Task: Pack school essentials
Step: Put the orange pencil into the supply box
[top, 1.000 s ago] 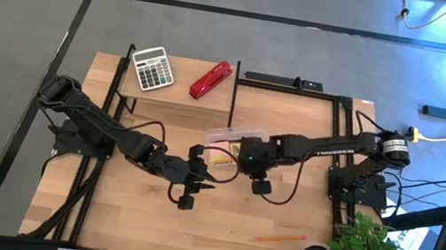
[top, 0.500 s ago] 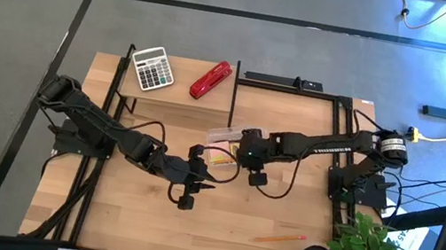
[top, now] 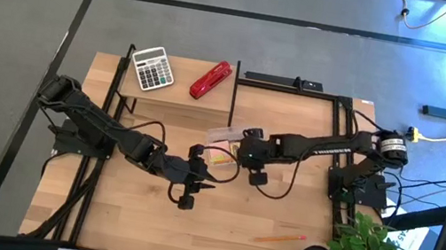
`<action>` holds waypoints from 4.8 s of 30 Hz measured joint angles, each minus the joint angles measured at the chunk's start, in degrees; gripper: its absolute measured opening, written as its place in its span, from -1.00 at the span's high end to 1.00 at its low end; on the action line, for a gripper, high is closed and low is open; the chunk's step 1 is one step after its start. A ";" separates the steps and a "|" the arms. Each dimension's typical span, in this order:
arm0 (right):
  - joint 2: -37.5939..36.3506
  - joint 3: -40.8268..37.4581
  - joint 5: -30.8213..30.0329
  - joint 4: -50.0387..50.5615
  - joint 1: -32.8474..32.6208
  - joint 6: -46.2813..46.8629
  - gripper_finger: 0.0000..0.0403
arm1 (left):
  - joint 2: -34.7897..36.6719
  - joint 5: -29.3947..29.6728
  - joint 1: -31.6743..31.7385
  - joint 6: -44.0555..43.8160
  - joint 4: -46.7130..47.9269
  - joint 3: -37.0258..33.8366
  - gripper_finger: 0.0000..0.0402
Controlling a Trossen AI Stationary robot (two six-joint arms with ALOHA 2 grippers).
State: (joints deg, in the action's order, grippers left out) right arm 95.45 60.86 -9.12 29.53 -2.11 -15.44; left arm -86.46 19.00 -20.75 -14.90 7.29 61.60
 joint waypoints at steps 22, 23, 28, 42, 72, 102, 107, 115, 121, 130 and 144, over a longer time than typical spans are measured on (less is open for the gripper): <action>-11.25 0.11 12.46 12.38 -23.84 20.19 0.55 | 0.00 -0.01 -0.04 0.04 0.42 0.00 0.61; -11.10 0.11 12.45 12.23 -25.04 21.56 0.55 | 0.00 -0.27 -0.04 0.14 0.42 0.00 0.61; -9.40 0.09 12.41 12.32 -30.36 27.38 0.55 | 0.00 -4.98 -0.04 2.18 0.27 0.00 0.61; 1.15 0.09 10.54 7.00 -40.81 36.49 0.55 | 0.00 -8.02 -0.07 3.50 -0.29 0.00 0.61; 9.95 0.17 6.97 4.27 -40.96 42.45 0.56 | 0.00 -7.76 -0.06 3.45 -0.31 0.00 0.61; 8.73 0.77 12.85 6.00 -31.77 39.50 0.95 | 0.00 -7.78 -0.07 3.35 -0.25 0.00 0.61; 8.66 5.16 13.30 11.42 -27.92 33.82 0.95 | 0.00 -7.78 -0.07 3.30 -0.26 0.00 0.61; 8.49 12.35 10.94 17.37 -21.27 20.76 0.99 | 0.00 -7.74 -0.94 3.15 -0.26 0.00 0.61; 8.47 15.64 8.11 19.53 -16.54 14.40 0.98 | 0.00 -6.28 -2.22 3.02 -0.20 0.00 0.61; 8.40 15.96 11.64 20.36 -14.49 12.18 0.99 | 0.00 -4.99 -2.34 1.53 0.11 0.00 0.61; 8.14 15.97 20.22 21.18 -14.97 16.42 0.69 | 0.00 -4.94 -2.32 1.53 0.17 0.00 0.61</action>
State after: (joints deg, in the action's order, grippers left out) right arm 103.59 76.83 11.09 50.71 -17.08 0.98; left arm -86.46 14.07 -23.07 -13.37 7.46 61.60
